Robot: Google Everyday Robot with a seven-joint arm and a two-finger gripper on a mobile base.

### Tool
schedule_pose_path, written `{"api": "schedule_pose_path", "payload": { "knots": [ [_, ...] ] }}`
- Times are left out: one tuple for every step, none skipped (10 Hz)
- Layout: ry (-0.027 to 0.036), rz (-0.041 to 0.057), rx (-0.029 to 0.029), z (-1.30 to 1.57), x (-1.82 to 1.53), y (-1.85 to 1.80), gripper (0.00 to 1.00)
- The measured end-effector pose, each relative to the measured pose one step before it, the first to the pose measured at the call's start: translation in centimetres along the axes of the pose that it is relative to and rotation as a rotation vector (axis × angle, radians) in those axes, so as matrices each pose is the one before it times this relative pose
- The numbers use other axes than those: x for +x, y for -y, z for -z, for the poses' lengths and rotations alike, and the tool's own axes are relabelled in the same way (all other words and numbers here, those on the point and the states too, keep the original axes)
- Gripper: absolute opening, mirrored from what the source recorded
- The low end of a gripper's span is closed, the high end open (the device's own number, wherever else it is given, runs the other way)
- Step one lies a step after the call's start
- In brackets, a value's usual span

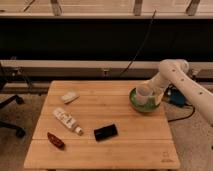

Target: Place the ceramic cup in the ceramic bowl

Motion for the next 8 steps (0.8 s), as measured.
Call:
{"api": "schedule_pose_path", "payload": {
  "knots": [
    [-0.00804,0.00057,0.00215,0.606,0.578,-0.039,0.80],
    [-0.00884,-0.00017,0.00282,0.913,0.799,-0.028,0.80],
    [-0.00441,-0.00170,0.00006,0.927,0.727,-0.014,0.80],
    [0.00024,-0.00383,-0.00651,0.656,0.682,-0.143,0.80],
    [-0.00086,-0.00426,-0.00426,0.597,0.609,-0.070,0.80],
    [0.01039,-0.00310,-0.01401,0.569,0.750,-0.116,0.80],
    [0.01966,-0.00309,-0.00605,0.314,0.416,0.078,0.80],
    [0.01113,0.00461,-0.00108,0.047,0.049,0.056,0.80]
  ]
}}
